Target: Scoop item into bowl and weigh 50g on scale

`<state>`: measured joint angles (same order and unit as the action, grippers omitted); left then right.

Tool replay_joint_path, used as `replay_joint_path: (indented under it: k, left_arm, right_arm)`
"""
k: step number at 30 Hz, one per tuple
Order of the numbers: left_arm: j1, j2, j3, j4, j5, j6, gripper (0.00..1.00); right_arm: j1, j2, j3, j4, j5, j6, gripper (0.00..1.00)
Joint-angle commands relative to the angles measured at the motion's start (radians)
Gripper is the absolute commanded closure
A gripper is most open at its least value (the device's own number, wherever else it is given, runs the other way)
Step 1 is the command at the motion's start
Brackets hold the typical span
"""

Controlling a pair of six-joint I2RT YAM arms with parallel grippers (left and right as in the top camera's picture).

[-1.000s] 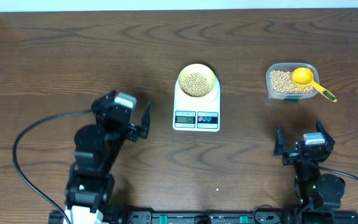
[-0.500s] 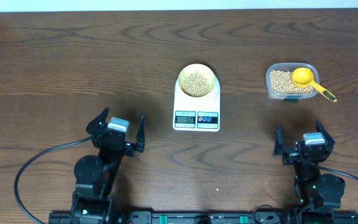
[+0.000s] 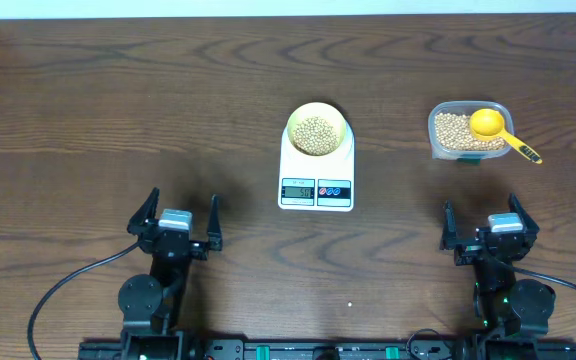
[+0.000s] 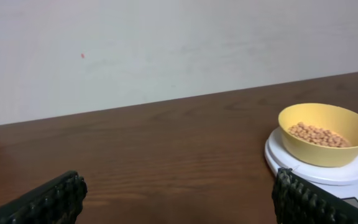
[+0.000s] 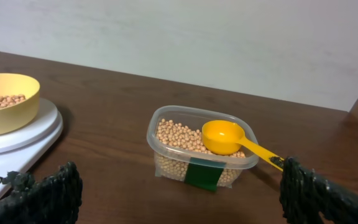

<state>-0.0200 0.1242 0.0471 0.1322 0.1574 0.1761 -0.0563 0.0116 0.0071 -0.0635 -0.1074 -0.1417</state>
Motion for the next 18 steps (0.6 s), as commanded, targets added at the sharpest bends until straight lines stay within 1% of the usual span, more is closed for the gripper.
replay_joint_path:
  k: [1, 6, 9, 14, 18]
  left_arm:
    - [0.026, -0.061, -0.04, 0.004, -0.005, -0.014, 0.02]
    - [0.052, -0.124, -0.043, -0.061, -0.005, -0.013, 0.02]
    - [0.065, -0.123, -0.043, -0.078, -0.005, -0.013, 0.02]
    - [0.069, -0.123, -0.043, -0.182, -0.005, -0.013, 0.02]
    - [0.069, -0.123, -0.043, -0.193, -0.016, -0.017, 0.03]
  right_arm:
    - [0.006, -0.007, -0.002, -0.004, 0.004, 0.011, 0.01]
    - [0.006, -0.007, -0.002, -0.004, 0.004, 0.01, 0.01]
    - [0.006, -0.007, -0.002, -0.004, 0.004, 0.011, 0.01]
    - [0.006, -0.007, -0.002, -0.004, 0.004, 0.01, 0.01]
    - [0.006, -0.007, -0.002, -0.004, 0.004, 0.01, 0.01]
